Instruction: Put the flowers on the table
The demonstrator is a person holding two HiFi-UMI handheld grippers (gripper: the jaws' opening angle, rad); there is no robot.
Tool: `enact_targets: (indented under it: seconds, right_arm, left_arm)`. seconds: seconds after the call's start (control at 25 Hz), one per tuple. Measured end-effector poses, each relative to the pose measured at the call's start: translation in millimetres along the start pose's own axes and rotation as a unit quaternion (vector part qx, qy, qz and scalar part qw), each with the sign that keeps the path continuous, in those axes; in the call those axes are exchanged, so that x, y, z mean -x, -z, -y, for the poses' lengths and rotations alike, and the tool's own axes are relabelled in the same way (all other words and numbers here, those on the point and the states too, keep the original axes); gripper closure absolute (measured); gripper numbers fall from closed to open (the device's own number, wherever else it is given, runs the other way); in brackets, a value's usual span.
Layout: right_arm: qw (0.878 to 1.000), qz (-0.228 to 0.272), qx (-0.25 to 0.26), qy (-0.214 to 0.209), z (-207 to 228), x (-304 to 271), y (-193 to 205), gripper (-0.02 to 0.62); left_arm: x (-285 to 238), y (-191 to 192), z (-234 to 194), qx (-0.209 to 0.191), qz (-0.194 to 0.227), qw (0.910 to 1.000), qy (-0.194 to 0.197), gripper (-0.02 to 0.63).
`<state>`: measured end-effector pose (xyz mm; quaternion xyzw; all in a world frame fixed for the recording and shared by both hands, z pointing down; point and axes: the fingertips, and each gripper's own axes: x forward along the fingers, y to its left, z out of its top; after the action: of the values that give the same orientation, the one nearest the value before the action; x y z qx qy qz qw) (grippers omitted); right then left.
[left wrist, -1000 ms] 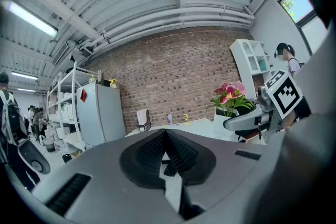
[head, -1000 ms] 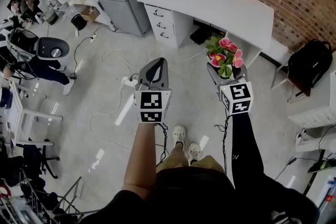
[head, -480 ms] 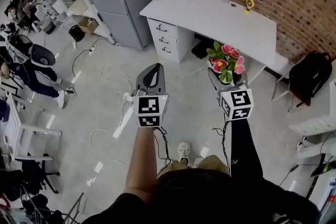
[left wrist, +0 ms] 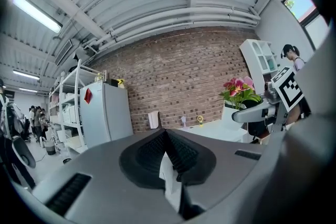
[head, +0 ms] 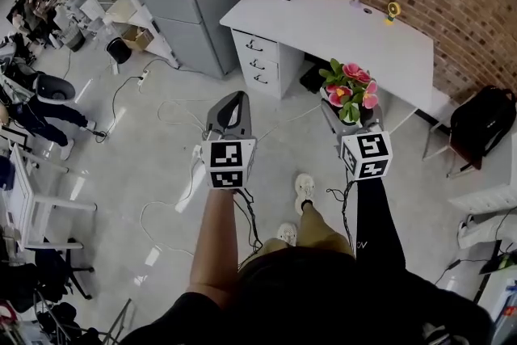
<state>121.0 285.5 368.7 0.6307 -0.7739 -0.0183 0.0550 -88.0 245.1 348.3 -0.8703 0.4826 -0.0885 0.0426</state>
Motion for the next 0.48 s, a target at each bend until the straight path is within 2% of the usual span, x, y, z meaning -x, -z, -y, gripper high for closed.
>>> enact_targets:
  seconds: [0.24,0.48]
  right_arm:
    - [1.0,0.007,0.002,-0.007,25,-55,-5,0.256]
    - [1.0,0.014,-0.002,-0.025,56,-136,-3,0.256]
  left_arm:
    - [-54,-8,-16,-0.006,0.004,1.0,-0.001,0.598]
    - [-126,-5,-45,-0.016,-0.002,0.9998,-0.013,0.598]
